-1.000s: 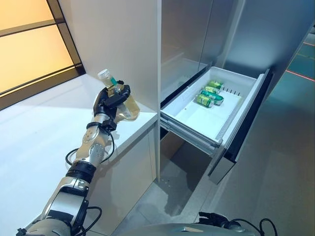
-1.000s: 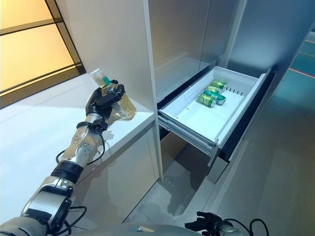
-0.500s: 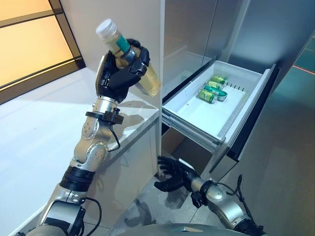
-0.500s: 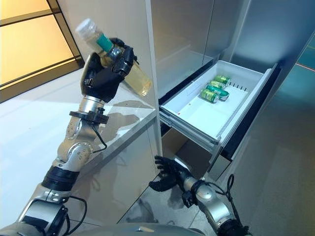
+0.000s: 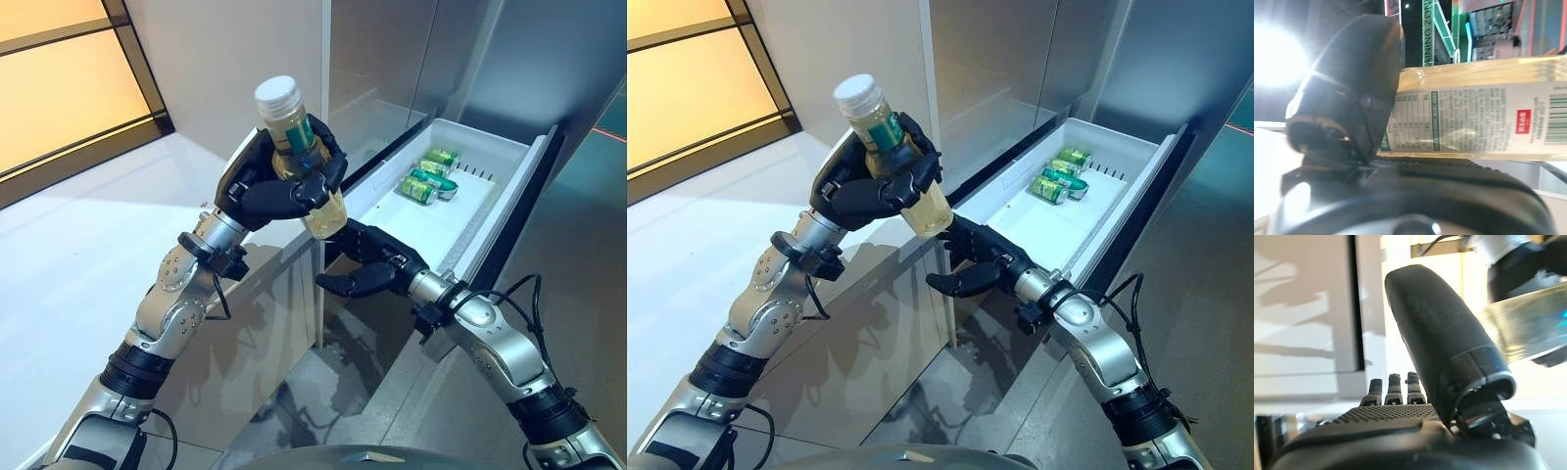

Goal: Put drinks into fridge and close the fridge

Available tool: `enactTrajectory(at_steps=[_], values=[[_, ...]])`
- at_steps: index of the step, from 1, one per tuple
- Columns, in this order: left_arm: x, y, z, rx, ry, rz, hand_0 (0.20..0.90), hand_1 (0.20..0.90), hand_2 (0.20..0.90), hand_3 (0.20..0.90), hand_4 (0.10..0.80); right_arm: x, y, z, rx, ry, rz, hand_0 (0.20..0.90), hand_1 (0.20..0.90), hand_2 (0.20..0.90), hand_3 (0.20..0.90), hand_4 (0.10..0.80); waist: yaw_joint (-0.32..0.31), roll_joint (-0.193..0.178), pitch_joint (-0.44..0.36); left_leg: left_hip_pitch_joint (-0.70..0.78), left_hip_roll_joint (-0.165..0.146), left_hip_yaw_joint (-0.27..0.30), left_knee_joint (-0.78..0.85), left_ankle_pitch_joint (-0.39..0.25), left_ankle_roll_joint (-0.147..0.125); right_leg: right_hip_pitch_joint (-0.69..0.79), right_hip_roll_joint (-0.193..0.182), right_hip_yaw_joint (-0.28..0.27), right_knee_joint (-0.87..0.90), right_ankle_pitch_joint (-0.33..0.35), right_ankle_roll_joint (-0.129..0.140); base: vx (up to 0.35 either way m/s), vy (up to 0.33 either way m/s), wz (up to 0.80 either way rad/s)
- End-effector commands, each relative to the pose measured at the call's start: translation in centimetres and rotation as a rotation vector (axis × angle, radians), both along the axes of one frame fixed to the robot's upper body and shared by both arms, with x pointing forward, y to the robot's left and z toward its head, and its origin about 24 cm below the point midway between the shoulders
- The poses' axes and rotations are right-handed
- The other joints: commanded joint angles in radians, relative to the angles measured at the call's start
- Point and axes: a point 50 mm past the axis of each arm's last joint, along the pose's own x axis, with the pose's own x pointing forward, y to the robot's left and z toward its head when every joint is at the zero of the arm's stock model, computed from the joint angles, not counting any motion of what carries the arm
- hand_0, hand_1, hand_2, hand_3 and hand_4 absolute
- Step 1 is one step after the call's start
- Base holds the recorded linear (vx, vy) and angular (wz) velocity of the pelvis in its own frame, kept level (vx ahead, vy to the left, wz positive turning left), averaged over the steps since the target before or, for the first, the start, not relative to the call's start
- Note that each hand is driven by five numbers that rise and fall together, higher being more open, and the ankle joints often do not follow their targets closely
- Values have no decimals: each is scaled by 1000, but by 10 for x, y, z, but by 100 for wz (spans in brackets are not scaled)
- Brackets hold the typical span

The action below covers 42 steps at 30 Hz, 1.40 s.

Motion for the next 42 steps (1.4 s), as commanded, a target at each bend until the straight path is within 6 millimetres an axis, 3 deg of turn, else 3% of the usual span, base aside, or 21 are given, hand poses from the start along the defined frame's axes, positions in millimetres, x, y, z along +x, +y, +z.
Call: enactTrajectory(at_steps=[1,5,20,32,42], values=[[-19,-11,68,-145,-303,-125,300,300,300,200,100,7,13,68,177,-247,60,900,900,900,900,800,5,-22,-69,5,-50,22,2,-74,54,-29,2,-41,4,60,26,0,0,0],[-19,-23,73,-124,-302,-167,300,300,300,200,100,9,21,84,218,-263,96,900,900,900,900,800,3,-27,-70,6,-45,28,2,-72,51,-28,2,-42,4,61,27,-27,-20,0],[-14,-51,72,-3,-295,-153,300,300,300,200,100,9,51,106,231,-268,225,900,900,900,900,800,0,-32,-69,3,-39,37,2,-68,48,-31,1,-40,4,64,27,-4,-1,0],[-1,-44,65,181,-369,39,300,300,300,200,100,9,55,107,214,-200,287,900,900,900,900,800,3,-40,-74,-1,-35,42,2,-63,44,-35,0,-44,4,67,31,0,0,0],[12,-31,53,216,-302,131,300,300,300,200,100,12,46,111,187,-238,275,900,900,900,900,800,1,-43,-76,-1,-31,54,2,-62,42,-37,0,-53,4,67,31,0,-1,0]])
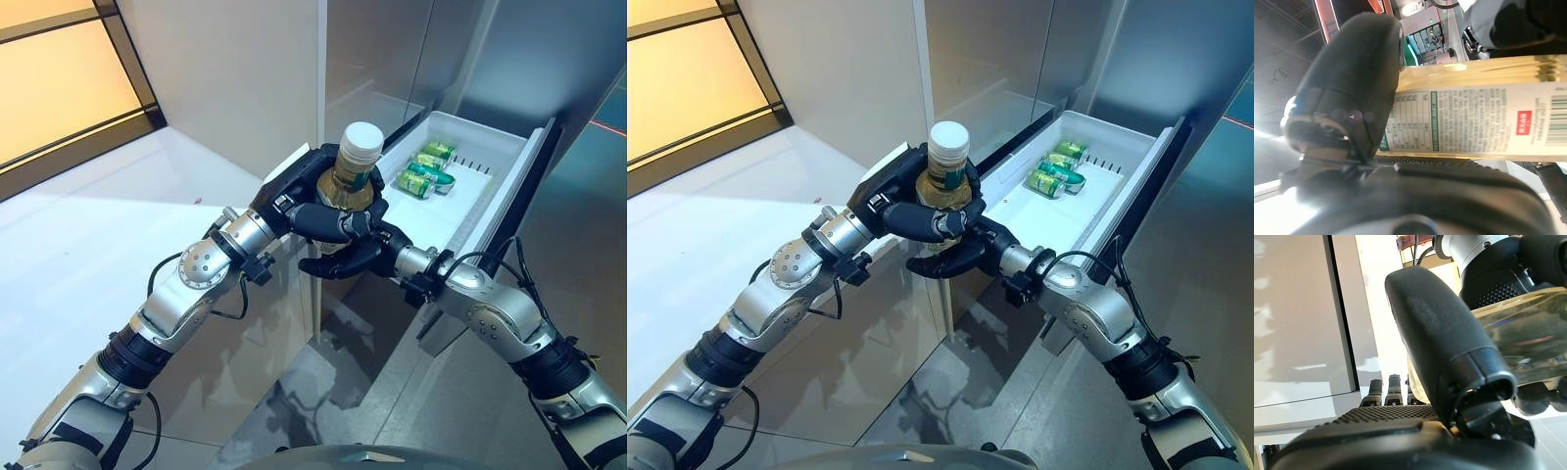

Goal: Put drinks into fridge and close the fridge

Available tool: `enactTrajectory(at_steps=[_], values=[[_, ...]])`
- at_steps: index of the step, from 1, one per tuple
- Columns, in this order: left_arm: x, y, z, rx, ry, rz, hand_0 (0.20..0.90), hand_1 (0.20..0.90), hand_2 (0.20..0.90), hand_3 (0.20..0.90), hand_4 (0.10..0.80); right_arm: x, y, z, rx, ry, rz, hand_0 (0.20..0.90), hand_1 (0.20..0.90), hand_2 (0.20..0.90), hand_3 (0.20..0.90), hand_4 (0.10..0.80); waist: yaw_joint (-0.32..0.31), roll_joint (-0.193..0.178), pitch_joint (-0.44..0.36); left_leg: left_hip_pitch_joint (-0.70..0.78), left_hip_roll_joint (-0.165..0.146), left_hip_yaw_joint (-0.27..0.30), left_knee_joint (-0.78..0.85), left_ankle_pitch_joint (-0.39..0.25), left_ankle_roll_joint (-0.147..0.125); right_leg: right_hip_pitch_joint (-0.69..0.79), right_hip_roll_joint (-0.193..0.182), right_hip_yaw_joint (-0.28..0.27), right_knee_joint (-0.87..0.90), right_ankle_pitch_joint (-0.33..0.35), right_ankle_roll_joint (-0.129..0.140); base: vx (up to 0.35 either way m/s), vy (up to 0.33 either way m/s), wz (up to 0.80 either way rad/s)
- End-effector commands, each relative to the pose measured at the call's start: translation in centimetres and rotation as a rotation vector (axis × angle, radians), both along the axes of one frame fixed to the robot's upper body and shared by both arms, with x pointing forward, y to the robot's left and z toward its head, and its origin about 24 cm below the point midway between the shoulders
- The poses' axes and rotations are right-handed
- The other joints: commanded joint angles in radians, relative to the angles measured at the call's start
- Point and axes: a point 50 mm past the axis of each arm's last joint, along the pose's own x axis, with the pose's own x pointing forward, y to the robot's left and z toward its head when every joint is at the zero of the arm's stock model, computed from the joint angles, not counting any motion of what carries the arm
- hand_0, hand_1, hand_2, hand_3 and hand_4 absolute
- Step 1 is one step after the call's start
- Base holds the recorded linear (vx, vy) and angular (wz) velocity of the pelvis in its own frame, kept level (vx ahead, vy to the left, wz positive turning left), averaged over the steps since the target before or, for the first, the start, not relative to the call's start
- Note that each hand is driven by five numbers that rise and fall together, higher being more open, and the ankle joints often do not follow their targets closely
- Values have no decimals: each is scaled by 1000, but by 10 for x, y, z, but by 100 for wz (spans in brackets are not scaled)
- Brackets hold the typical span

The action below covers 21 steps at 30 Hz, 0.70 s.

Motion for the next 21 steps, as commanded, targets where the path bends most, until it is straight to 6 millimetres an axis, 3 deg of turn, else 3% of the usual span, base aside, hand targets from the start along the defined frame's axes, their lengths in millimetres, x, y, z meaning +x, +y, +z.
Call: enactTrajectory(at_steps=[1,12,13,14,15,21], values=[[14,3,50,-128,-215,43,300,300,300,200,100,-7,27,84,216,-344,180,900,900,900,900,800,3,-36,-95,3,-31,43,2,-61,42,-27,0,-64,4,67,30,0,0,0],[14,3,38,-236,-120,9,300,300,300,200,100,-8,29,83,250,-341,175,900,900,900,900,800,6,-35,-91,5,-27,41,2,-60,40,-23,-2,-69,4,65,30,0,0,0],[14,2,38,-266,-103,-6,300,300,300,200,100,-8,30,82,259,-325,181,771,771,771,749,649,6,-35,-90,5,-27,40,2,-60,40,-23,-3,-68,4,64,29,0,0,0],[13,0,37,-289,-88,-21,300,300,300,200,100,-9,32,80,267,-313,185,422,422,422,343,243,6,-35,-91,5,-27,40,2,-59,40,-23,-3,-68,4,64,29,0,0,0],[12,-3,35,-306,-76,-36,300,300,300,200,100,-9,33,78,278,-301,185,300,300,300,200,100,6,-35,-91,5,-27,39,2,-59,40,-23,-3,-68,4,65,29,0,0,0],[9,-16,27,-349,5,-74,300,300,300,200,100,-9,39,75,313,-285,170,300,300,300,200,100,10,-36,-86,4,-27,37,2,-59,40,-24,-3,-76,4,64,30,0,0,0]])
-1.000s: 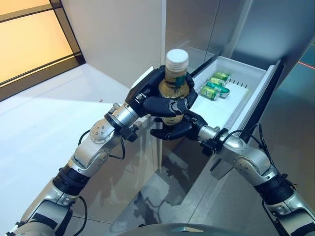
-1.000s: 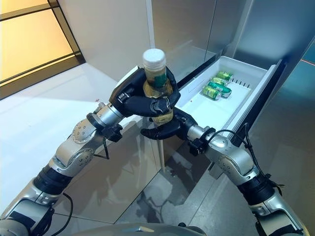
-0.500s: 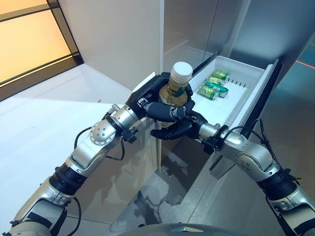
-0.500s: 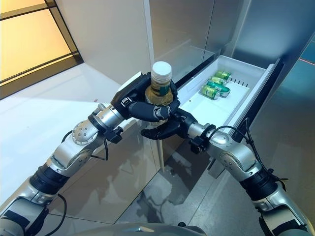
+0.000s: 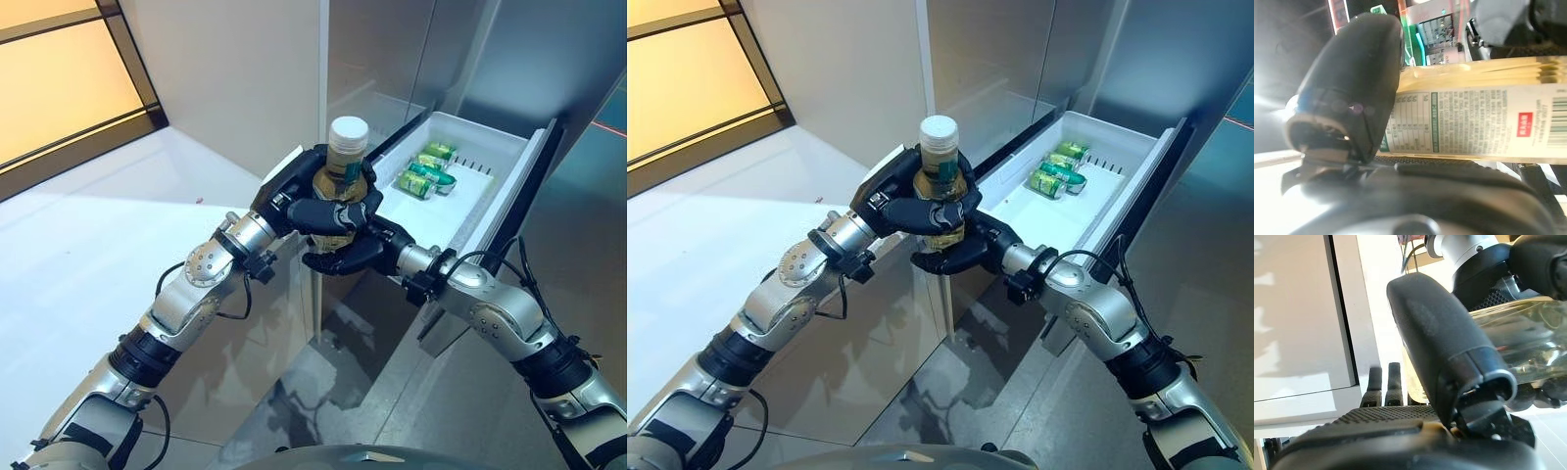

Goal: Put drinks into fridge and close the fridge

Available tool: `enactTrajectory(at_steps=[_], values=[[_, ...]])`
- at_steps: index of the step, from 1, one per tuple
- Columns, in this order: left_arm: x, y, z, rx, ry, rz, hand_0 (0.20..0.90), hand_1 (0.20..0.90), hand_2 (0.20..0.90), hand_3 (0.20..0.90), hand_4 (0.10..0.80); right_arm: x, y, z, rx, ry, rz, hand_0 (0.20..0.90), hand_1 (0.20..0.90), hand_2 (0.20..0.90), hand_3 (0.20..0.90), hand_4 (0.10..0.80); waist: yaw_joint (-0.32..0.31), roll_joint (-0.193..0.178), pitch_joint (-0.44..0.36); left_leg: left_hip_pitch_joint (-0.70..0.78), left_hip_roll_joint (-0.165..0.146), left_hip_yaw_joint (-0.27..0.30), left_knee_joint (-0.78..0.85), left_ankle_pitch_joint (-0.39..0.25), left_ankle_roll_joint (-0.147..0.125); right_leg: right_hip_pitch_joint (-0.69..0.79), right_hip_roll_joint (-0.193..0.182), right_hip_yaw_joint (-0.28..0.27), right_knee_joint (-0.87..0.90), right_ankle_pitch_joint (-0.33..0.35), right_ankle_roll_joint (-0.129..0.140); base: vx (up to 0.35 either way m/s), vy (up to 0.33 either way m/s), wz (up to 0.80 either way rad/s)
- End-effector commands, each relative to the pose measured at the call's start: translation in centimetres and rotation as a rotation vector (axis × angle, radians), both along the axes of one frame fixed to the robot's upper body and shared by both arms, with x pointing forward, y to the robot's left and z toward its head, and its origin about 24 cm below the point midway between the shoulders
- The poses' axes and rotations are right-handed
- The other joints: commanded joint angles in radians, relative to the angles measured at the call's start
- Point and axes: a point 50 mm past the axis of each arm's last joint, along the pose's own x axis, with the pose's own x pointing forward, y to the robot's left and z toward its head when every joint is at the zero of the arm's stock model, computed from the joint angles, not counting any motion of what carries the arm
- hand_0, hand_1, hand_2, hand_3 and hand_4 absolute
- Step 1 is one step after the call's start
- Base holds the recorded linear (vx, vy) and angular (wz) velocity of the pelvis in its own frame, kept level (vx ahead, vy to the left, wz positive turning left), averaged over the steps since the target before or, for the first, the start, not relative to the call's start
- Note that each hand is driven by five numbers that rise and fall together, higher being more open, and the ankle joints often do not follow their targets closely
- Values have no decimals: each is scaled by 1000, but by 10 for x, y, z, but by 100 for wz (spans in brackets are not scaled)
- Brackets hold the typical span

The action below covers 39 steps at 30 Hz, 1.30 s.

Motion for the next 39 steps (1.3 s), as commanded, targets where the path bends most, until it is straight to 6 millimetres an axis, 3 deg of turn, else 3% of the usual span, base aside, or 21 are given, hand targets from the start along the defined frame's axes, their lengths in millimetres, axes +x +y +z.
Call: enactTrajectory(at_steps=[1,9,22,23,25,39], values=[[1,-14,39,-211,-122,-63,300,300,300,200,100,-10,40,76,306,-289,200,300,300,300,200,100,5,-36,-86,3,-28,37,2,-59,40,-26,-3,-76,4,64,30,0,0,0],[4,-13,26,-124,-104,-14,300,300,300,200,100,-9,40,76,304,-285,196,300,300,300,200,100,13,-35,-85,4,-27,43,2,-58,40,-25,-2,-90,4,63,31,0,0,0],[6,-9,23,32,-169,0,300,300,300,200,100,-4,36,75,285,-288,164,300,300,300,200,100,18,-35,-81,3,-29,42,2,-57,41,-25,-3,-97,4,65,33,0,0,0],[6,-9,23,46,-179,-2,300,300,300,200,100,-3,34,76,287,-290,157,604,604,604,554,454,18,-34,-80,4,-28,43,2,-57,41,-25,-3,-97,4,65,33,0,0,0],[6,-9,22,50,-176,-2,300,300,300,200,100,-2,33,78,301,-290,148,900,900,900,900,800,18,-34,-80,4,-29,42,2,-56,40,-24,-4,-97,4,66,34,0,0,0],[7,-8,22,21,-165,17,300,300,300,200,100,1,31,85,329,-307,122,900,900,900,900,800,20,-35,-84,3,-27,46,2,-57,39,-25,-5,-104,4,65,34,0,0,0]])
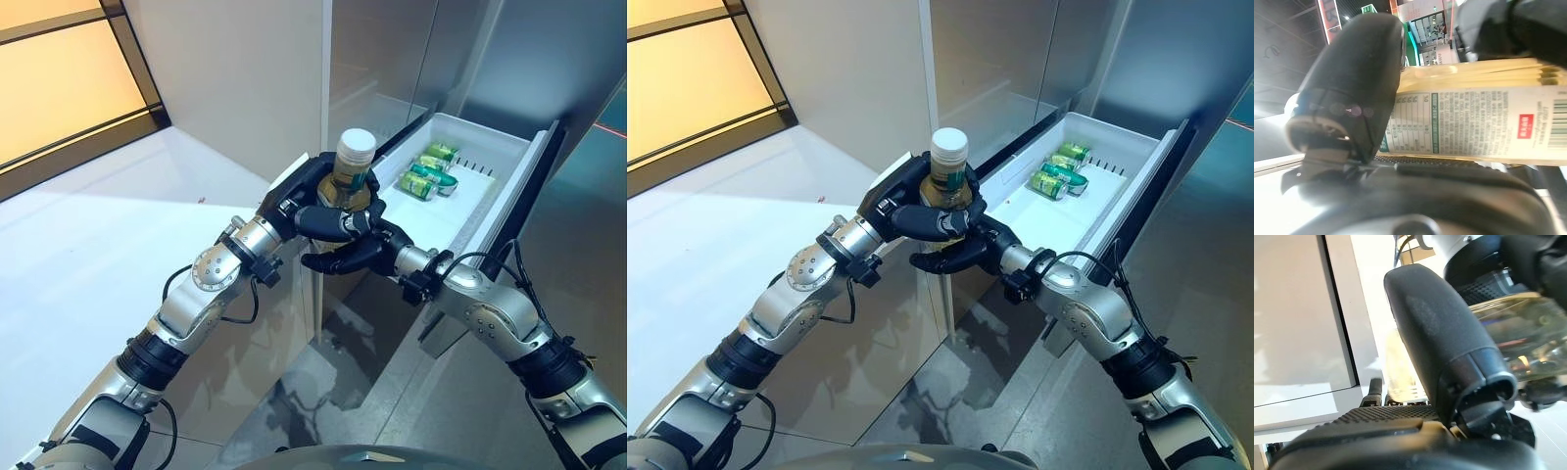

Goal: Put drinks into fridge and close the fridge

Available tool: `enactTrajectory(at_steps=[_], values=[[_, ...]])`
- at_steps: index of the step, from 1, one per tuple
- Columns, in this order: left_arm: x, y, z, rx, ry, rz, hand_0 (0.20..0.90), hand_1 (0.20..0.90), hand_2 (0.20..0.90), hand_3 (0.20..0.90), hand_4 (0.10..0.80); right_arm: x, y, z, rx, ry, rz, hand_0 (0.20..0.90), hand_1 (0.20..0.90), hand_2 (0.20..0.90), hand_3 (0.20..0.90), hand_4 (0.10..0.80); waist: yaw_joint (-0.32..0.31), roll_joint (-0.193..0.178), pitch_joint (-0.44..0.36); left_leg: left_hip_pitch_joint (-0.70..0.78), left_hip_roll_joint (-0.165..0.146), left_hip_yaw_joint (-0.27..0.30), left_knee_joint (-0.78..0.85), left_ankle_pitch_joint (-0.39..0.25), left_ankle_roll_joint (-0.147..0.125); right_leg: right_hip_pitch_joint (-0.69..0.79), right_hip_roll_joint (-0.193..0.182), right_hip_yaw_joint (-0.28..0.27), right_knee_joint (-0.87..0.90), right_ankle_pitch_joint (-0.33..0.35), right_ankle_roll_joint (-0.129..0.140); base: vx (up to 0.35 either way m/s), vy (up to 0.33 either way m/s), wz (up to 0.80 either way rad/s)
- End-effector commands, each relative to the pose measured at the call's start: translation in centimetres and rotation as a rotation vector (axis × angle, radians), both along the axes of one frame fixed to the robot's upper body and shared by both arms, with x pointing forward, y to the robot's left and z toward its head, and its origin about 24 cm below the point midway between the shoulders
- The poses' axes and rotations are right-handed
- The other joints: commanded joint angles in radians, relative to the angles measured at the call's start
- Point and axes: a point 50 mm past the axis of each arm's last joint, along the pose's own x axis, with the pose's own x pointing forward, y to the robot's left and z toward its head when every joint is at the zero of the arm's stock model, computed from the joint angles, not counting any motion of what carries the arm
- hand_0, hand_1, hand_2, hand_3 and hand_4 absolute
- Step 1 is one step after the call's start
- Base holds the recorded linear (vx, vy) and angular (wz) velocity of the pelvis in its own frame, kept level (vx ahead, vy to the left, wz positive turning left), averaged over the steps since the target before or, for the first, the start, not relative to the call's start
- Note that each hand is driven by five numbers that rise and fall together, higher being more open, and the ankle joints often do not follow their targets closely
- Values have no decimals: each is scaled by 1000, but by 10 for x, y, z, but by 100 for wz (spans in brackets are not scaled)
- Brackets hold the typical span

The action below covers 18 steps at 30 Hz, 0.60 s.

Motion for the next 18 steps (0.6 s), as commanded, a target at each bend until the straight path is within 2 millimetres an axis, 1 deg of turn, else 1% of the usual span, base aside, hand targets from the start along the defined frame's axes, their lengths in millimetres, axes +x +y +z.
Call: enactTrajectory(at_steps=[1,13,14,15,18], values=[[5,-6,33,-81,-155,-11,300,300,300,200,100,-1,30,89,297,-348,145,900,900,900,900,800,12,-35,-84,0,-27,45,2,-57,39,-28,-5,-102,4,64,32,0,0,0],[6,-7,30,-101,-142,-4,300,300,300,200,100,-1,30,87,299,-339,151,900,900,900,900,800,10,-34,-82,1,-29,40,2,-57,40,-26,-4,-100,4,62,31,0,0,0],[6,-7,30,-107,-139,-4,300,300,300,200,100,-1,31,86,300,-337,152,785,785,785,765,665,11,-34,-83,0,-29,39,2,-57,40,-26,-4,-100,4,62,31,0,0,0],[6,-7,30,-114,-136,-6,300,300,300,200,100,-1,31,86,299,-336,154,300,300,300,200,100,11,-34,-84,0,-29,38,2,-57,40,-27,-4,-99,4,62,31,0,0,0],[4,-6,31,-148,-136,-14,300,300,300,200,100,-1,31,84,298,-328,158,300,300,300,200,100,11,-34,-84,0,-29,37,2,-56,39,-26,-4,-98,4,62,31,0,0,0]])
